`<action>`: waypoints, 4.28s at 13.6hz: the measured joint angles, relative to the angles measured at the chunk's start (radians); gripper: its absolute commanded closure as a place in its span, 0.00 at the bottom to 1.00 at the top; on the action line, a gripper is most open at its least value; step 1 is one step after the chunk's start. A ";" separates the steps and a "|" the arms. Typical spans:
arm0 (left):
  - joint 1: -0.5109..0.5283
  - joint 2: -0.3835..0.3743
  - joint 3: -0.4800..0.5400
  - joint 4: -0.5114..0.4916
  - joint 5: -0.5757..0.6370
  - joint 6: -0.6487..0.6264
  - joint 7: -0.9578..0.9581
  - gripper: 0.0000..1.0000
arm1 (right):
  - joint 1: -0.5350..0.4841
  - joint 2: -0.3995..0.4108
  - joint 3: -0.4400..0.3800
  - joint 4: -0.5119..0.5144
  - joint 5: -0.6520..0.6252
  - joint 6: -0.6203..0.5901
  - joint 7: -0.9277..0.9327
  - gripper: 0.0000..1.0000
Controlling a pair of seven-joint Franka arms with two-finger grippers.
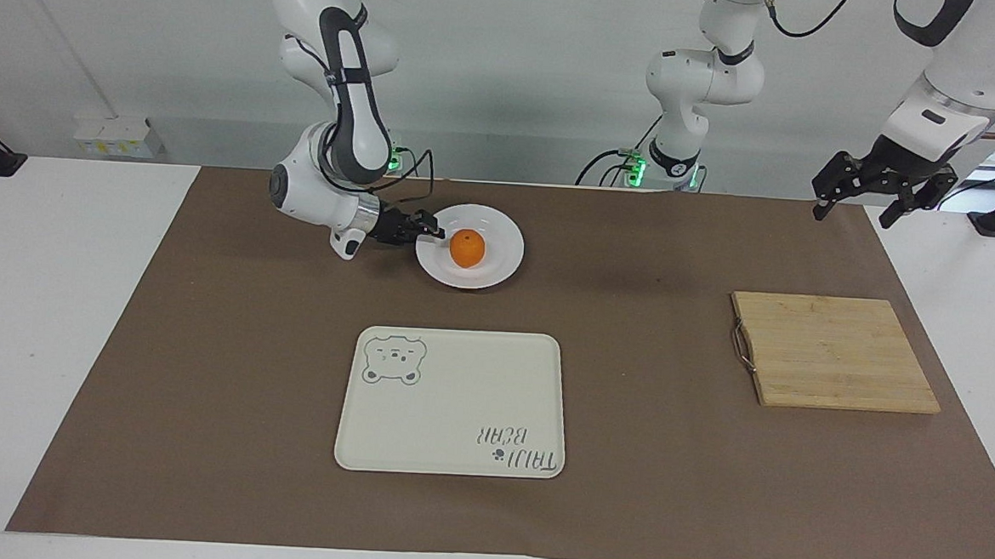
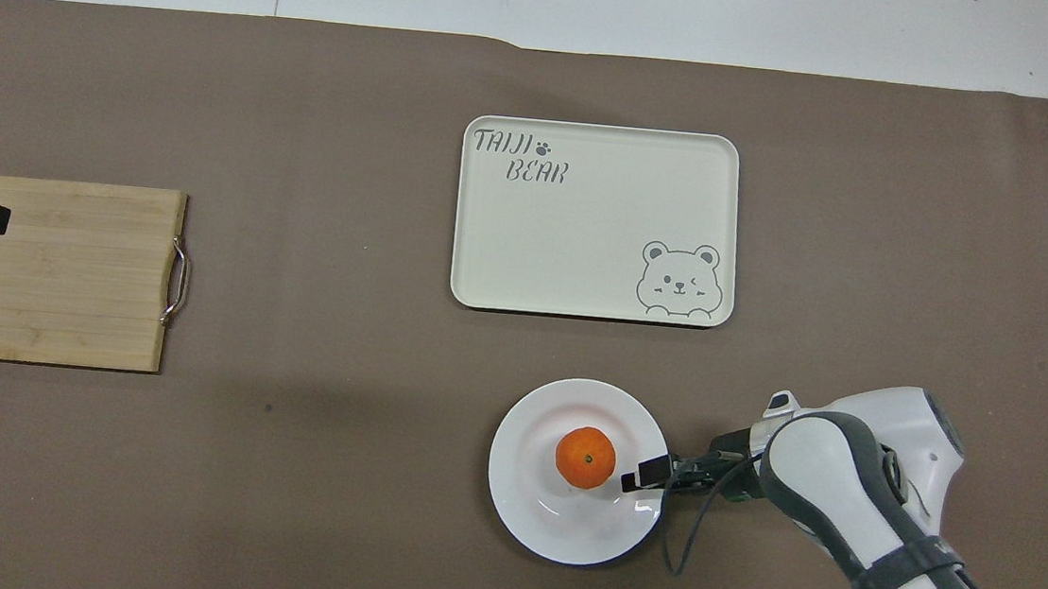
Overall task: Place orange and plate with both arms
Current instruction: 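Grasp the white plate rim with the right gripper, then slide the plate with the orange onto the bear tray with the right gripper, then release the plate rim by opening the right gripper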
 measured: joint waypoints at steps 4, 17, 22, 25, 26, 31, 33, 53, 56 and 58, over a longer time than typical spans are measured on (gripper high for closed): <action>0.000 0.000 0.000 0.000 0.000 0.000 0.000 0.00 | -0.002 -0.011 -0.004 0.001 0.012 -0.020 -0.003 1.00; 0.000 0.000 0.000 0.000 0.000 0.000 0.000 0.00 | -0.060 0.077 -0.002 0.190 0.151 -0.104 -0.140 1.00; 0.000 0.000 0.000 0.000 0.000 0.000 0.000 0.00 | -0.039 0.182 0.000 0.387 0.169 -0.108 0.014 1.00; 0.000 0.000 0.000 0.000 0.000 0.000 0.000 0.00 | -0.052 0.232 -0.003 0.472 0.169 -0.108 0.037 1.00; 0.000 0.000 0.000 0.000 0.000 0.000 0.000 0.00 | -0.061 0.246 -0.004 0.497 0.169 -0.108 0.039 1.00; 0.000 0.000 0.000 0.000 0.000 0.000 0.000 0.00 | -0.114 0.356 -0.005 0.654 0.169 -0.133 0.060 1.00; 0.000 0.000 0.000 0.000 0.000 0.000 0.000 0.00 | -0.114 0.391 -0.005 0.701 0.197 -0.133 0.091 1.00; 0.000 0.000 0.000 0.000 0.000 0.000 0.000 0.00 | -0.146 0.622 -0.006 0.887 0.149 -0.164 0.012 0.73; 0.000 0.000 0.000 0.000 0.000 0.000 0.000 0.00 | -0.146 0.621 -0.008 0.880 0.132 -0.166 0.012 0.00; 0.000 0.000 0.000 0.000 0.000 0.000 0.000 0.00 | -0.149 0.620 -0.013 0.877 0.100 -0.167 0.012 0.00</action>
